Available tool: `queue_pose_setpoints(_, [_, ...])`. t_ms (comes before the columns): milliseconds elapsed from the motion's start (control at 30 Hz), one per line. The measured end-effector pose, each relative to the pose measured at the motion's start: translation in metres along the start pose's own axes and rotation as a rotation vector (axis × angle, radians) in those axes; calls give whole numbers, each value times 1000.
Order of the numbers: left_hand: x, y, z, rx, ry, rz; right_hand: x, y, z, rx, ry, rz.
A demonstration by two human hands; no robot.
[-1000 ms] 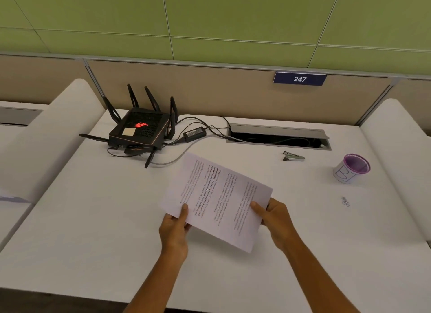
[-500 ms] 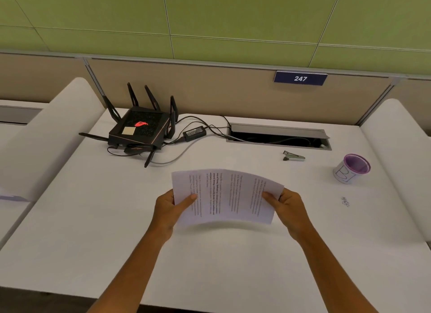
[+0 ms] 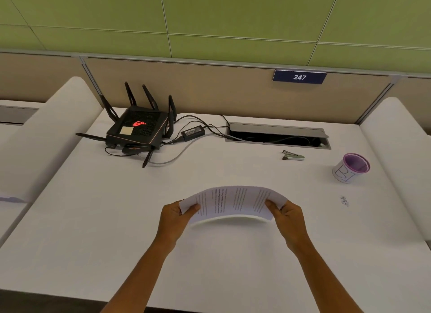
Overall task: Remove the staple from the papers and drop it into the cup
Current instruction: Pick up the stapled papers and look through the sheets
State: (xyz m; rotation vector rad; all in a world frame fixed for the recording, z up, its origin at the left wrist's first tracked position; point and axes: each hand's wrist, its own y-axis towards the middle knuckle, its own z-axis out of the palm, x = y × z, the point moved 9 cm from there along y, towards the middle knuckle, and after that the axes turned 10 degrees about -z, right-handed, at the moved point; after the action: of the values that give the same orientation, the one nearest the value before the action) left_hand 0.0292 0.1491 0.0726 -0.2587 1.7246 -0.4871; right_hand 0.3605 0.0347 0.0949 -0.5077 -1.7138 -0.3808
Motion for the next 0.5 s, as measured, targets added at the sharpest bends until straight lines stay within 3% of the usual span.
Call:
queue_pose_setpoints(233, [13, -5, 2, -11, 11, -61, -13, 0, 2, 15, -20, 46])
queue_pose_setpoints(500, [39, -18, 8, 85, -118, -175, 43, 36, -3, 157, -130, -63])
